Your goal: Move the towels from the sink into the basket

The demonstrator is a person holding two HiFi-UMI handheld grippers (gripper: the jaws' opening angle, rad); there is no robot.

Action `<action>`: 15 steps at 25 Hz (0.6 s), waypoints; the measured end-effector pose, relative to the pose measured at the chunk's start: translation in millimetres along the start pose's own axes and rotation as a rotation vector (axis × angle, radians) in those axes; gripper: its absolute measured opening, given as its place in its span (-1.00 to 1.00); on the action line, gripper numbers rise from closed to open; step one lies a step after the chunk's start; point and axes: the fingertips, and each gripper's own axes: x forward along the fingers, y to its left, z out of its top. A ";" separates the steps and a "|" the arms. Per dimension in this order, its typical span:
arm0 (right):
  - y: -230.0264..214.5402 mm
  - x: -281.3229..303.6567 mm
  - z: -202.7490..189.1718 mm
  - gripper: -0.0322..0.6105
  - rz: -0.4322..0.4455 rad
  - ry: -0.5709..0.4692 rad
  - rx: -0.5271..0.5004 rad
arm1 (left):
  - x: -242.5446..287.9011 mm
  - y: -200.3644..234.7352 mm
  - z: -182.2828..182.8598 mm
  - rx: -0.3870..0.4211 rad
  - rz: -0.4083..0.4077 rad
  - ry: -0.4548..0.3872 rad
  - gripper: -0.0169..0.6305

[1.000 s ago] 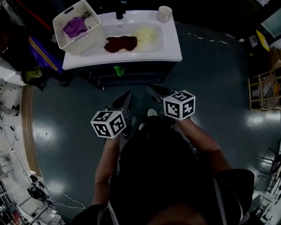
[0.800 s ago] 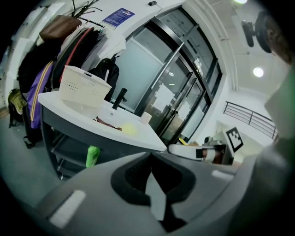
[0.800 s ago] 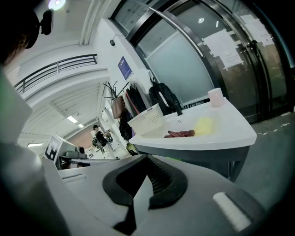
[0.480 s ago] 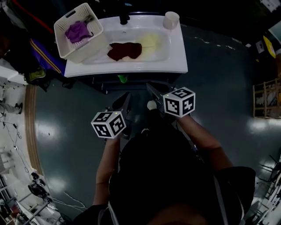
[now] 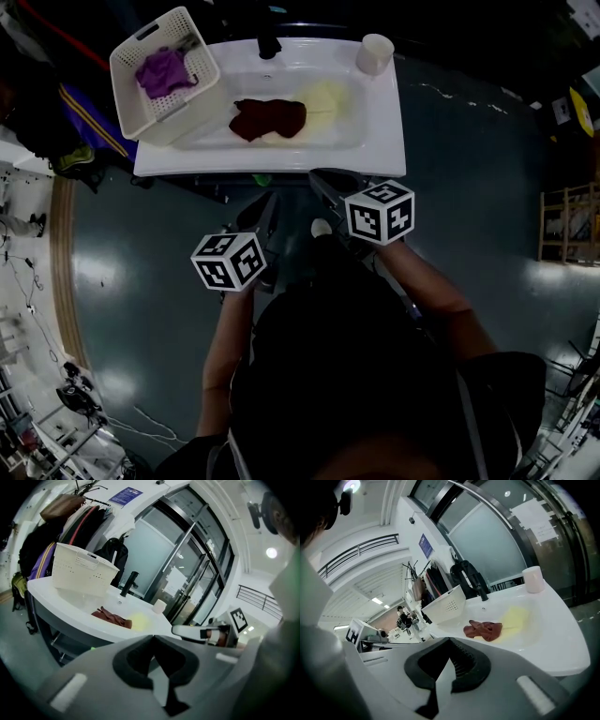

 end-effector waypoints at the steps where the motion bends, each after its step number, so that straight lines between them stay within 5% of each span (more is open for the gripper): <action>1: -3.4 2.6 3.2 -0.90 0.002 0.003 0.003 | 4.1 1.0 2.8 -0.001 0.001 0.002 -0.92; 15: -56.6 38.2 50.7 -0.90 0.029 0.058 -0.023 | 62.2 17.1 43.7 -0.025 0.034 0.006 -0.92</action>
